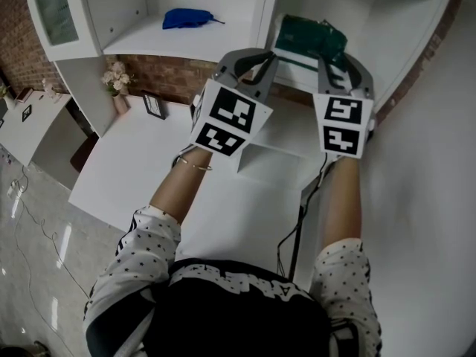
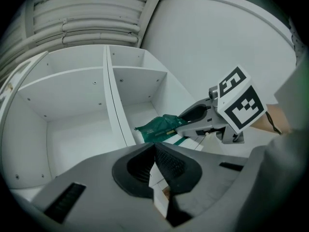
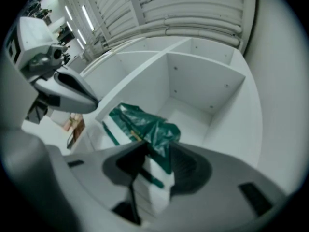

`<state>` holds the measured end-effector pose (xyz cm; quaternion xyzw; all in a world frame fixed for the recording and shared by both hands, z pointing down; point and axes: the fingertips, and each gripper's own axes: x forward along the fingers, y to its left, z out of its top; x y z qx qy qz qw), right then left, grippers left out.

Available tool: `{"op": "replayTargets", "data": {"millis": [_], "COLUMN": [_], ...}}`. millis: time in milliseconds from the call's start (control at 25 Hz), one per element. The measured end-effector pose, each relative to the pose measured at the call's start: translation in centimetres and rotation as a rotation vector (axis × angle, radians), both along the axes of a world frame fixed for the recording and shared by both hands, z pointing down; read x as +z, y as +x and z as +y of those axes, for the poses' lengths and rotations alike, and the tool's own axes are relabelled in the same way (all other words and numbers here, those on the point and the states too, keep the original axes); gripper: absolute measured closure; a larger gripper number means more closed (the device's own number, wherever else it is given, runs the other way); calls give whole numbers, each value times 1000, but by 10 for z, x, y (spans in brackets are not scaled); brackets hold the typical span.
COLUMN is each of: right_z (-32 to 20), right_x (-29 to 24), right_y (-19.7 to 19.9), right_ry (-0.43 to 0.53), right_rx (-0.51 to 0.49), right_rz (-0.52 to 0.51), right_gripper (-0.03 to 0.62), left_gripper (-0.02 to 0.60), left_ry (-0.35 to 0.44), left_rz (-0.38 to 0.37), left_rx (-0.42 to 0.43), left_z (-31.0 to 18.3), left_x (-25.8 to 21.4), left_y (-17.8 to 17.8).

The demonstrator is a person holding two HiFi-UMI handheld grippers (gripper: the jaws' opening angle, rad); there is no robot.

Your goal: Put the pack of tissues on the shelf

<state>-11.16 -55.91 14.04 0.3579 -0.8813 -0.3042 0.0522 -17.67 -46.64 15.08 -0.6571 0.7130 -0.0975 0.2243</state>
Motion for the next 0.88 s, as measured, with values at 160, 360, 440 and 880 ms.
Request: {"op": "replayTargets", "data": {"millis": [160, 360, 440, 880], "right_z": [3, 12, 18, 44], "right_x": [0, -9, -13, -4], "right_y": [2, 10, 14, 24], "right_ry": [9, 28, 37, -5], "right_rx": [7, 2, -10, -59], "right_rz": [-17, -80, -108, -178], "right_gripper": [425, 413, 413, 535], "left_gripper": [546, 546, 546, 546], "left_ry": [-1, -2, -1, -1], "left_rz": [5, 5, 5, 15], "left_rx": [5, 8, 10, 29], "left_z": [5, 12, 15, 34], "left_x": [2, 2, 3, 8], "left_y": [0, 2, 3, 9]}}
